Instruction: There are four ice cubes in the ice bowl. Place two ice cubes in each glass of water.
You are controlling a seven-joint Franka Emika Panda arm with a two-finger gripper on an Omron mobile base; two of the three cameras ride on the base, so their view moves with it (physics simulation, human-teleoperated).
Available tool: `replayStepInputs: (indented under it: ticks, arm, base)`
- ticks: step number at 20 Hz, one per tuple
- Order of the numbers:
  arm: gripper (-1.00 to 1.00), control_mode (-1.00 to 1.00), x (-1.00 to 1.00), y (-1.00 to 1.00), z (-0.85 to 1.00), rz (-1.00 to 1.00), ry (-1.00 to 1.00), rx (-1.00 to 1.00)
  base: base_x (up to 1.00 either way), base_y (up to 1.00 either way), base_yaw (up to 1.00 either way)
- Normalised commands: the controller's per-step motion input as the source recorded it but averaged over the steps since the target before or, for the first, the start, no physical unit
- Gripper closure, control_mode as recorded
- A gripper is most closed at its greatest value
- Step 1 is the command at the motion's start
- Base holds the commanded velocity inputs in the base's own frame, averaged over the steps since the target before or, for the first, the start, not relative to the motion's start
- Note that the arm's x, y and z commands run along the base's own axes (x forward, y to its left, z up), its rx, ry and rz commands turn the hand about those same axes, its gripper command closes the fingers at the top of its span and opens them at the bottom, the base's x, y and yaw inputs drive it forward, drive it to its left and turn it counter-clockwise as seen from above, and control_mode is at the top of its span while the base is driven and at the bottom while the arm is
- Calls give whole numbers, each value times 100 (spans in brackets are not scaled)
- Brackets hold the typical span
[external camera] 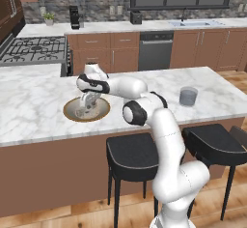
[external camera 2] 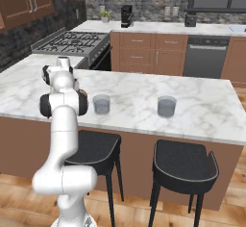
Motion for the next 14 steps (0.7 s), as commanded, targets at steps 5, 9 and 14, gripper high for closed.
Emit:
replayStepInputs:
  ticks: [5,9,14]
  arm:
    - [100,-100,-21,-31,31,0,9,1]
    - [100,-100,-16,-35,22,-2,6,0]
    - [100,-100,-13,-40,16,-6,0,-1]
  base:
    - [0,0,0]
    - [0,0,0]
    - [0,0,0]
